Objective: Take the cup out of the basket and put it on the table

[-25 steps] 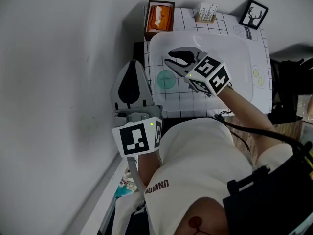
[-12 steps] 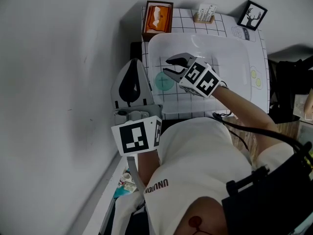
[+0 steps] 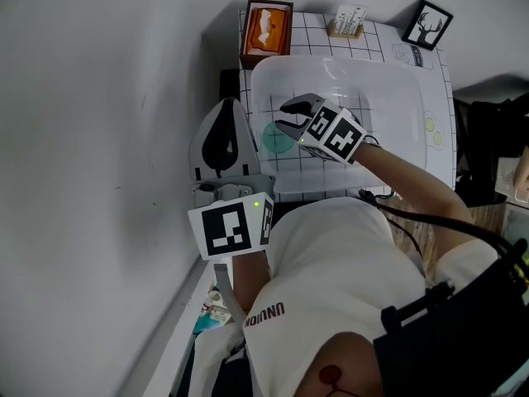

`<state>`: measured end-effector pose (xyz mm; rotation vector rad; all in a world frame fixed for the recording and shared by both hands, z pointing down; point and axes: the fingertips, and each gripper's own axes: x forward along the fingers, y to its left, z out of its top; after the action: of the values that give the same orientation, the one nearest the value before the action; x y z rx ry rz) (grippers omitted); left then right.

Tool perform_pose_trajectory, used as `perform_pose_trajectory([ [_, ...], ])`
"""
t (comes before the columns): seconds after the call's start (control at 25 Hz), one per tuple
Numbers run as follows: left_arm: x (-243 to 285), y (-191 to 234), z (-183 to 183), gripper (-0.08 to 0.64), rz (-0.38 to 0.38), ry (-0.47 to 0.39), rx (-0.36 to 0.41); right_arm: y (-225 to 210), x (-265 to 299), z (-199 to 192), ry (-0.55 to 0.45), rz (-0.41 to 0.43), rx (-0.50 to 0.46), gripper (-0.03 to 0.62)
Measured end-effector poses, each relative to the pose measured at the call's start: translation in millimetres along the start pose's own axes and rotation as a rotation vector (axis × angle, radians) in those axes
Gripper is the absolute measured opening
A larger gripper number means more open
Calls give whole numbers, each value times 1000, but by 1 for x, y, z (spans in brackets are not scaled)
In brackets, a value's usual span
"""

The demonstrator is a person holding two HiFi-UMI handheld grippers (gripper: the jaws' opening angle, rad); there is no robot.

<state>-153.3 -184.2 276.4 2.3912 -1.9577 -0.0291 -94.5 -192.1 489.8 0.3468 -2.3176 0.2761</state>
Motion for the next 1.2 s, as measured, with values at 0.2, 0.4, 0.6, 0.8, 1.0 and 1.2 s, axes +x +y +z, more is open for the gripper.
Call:
perform_pose_trajectory([
  [0.2,2,3,-4,12,-1,0,1,1,11,-10,35,11,-7,117],
  [0.4,2,7,-5,12,3,-3,-3,1,18,-15,62,18,-3,117],
  [0.6,3,9,-7,12,1,-1,-7,2,23,-20,80,32,14,117],
  [0.8,3,9,-7,12,0,-2,-8,4,26,-26,100,35,21,117],
  [1.0,2,10,-8,12,3,4,-9,3,30,-32,116,30,32,117],
  [1.2,1,10,-7,12,6,3,-9,2,32,-35,120,29,50,116],
])
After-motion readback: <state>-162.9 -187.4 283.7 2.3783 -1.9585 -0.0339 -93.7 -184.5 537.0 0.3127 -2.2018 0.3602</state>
